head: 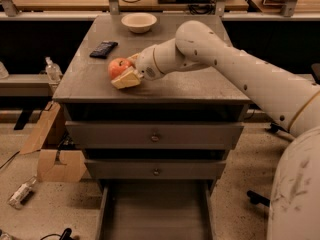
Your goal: Place apple into bottom drawer
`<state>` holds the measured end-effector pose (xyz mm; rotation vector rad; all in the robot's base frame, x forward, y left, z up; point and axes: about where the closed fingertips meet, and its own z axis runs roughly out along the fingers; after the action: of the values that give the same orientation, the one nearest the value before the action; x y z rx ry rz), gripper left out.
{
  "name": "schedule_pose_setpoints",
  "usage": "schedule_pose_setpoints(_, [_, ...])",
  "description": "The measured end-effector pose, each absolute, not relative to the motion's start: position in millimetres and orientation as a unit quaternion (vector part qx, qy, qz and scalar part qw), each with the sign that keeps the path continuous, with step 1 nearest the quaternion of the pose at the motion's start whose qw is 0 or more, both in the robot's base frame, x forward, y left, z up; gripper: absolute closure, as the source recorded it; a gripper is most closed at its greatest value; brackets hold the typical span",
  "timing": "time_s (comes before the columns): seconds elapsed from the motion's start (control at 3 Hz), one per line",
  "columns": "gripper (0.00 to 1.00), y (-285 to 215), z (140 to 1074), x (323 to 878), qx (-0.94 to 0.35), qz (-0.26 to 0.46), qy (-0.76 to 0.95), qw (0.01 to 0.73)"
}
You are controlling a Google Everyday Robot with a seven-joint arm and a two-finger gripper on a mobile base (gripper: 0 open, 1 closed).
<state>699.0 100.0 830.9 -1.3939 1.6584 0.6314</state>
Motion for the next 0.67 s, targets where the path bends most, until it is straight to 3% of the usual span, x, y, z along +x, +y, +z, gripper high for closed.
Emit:
schedule_pose_setpoints(0.33, [1.00, 101.2, 830.5, 698.7, -0.559, 0.254, 0.664, 0.428])
schedule_pose_setpoints(0.67, [1.00, 101.2, 830.5, 698.7, -0.559, 0.254, 0.664, 0.428])
